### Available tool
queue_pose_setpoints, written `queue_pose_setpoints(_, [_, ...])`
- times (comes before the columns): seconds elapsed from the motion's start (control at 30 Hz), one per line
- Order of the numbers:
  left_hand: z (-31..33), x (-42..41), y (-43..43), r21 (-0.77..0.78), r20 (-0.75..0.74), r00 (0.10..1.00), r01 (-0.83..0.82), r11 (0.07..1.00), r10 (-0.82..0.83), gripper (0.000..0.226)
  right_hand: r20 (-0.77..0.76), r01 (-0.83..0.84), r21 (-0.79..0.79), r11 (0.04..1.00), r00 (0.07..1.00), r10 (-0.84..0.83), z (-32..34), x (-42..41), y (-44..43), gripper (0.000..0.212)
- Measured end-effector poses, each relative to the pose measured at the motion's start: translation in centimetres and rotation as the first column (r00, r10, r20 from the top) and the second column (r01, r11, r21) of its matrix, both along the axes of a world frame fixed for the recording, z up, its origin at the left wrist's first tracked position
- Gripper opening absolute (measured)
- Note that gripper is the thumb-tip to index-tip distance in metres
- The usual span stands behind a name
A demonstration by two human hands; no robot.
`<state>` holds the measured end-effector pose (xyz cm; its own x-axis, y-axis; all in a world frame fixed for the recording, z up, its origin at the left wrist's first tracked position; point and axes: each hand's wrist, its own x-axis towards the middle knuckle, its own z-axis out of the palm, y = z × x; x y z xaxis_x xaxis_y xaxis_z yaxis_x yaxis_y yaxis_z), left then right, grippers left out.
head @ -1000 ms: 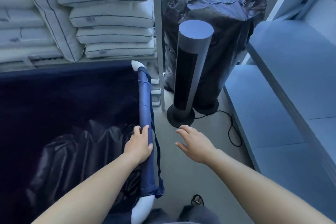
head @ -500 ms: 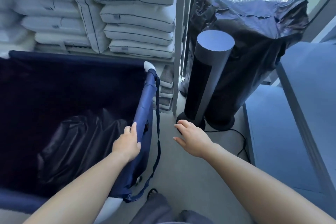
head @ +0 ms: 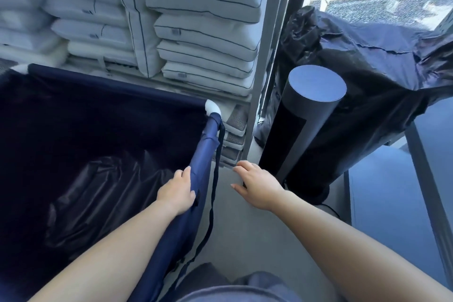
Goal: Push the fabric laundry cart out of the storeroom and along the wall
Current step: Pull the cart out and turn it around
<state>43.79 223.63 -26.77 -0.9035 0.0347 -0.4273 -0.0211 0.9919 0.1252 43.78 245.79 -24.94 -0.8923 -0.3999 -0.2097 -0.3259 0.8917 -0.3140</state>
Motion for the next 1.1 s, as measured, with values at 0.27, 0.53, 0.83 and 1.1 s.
queue_pose_setpoints(0.27, [-0.6,-0.9,-0.8,0.088,0.112,0.991,-0.084,0.993,0.074,0.071,0.033,-0.216,-0.02,0.976,0.976,0.217,-0.5,-6.5,-3.1,0.049])
queue_pose_setpoints(0.53, [-2.0,1.6,-0.1,0.112,0.195,0.894,-0.428,0.897,0.403,0.048,0.058,-0.573,-0.021,0.819,0.818,0.573,-1.3,-12.1,-6.3,0.051])
queue_pose_setpoints(0.83, [-2.5,2.9,4.2,0.028,0.024,0.734,-0.68,0.733,0.679,0.039,0.042,-0.835,0.104,0.541,0.547,0.836,-2.3,-16.8,-6.7,0.051])
queue_pose_setpoints(1.1, [-2.9,6.6,5.2,-0.052,-0.099,0.607,-0.794,0.605,0.788,0.044,0.061,-0.904,0.147,0.401,0.413,0.909,-4.2,-17.1,-7.3,0.064])
